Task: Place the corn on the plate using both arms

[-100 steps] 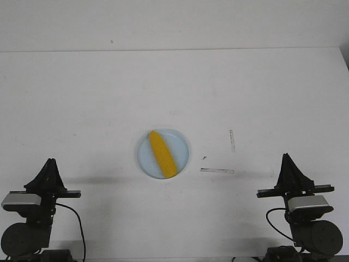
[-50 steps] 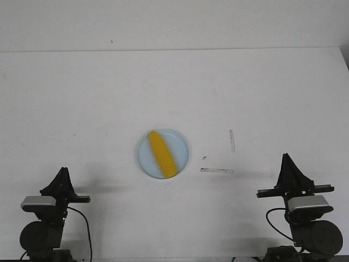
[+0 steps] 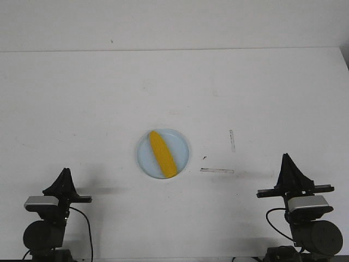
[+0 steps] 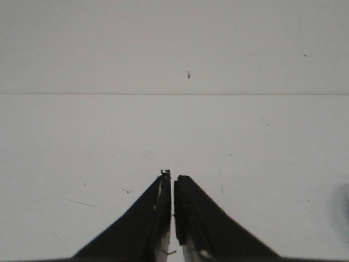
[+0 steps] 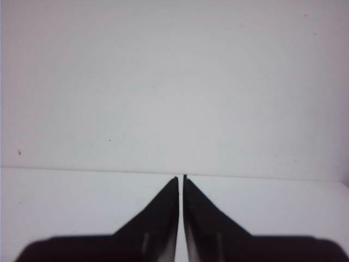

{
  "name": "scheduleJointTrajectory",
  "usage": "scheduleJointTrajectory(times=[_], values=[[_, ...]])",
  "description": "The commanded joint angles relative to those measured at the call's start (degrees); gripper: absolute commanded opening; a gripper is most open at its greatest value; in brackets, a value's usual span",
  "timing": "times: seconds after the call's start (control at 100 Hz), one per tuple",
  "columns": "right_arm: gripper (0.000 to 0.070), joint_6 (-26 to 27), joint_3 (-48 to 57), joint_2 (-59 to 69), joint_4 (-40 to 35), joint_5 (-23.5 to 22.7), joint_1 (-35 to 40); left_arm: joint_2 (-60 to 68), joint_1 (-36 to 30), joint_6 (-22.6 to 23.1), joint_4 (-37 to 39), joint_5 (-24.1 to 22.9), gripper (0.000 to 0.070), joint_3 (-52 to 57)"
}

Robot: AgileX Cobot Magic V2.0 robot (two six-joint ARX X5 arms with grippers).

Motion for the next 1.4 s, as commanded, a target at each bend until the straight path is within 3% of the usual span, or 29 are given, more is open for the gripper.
scheduleJointTrajectory(times=[0.0, 1.05, 1.22, 1.39], values=[[0.0013, -0.3, 0.1, -0.1, 0.5, 0.0, 0.0, -0.1, 0.0, 0.5, 0.9, -0.1, 0.0003, -1.2], [0.0013, -0.3, 0.1, -0.1, 0.5, 0.0, 0.0, -0.1, 0.0, 0.5, 0.5, -0.1, 0.0003, -1.2], [0.0014, -0.3, -4.6, -1.3, 7.5, 0.5, 0.0, -0.1, 0.0, 0.5, 0.5, -0.1, 0.0003, -1.2], [0.0014, -0.3, -10.7, -2.7, 9.8, 0.0, 0.0, -0.1, 0.0, 0.5, 0.5, -0.1, 0.0003, -1.2]])
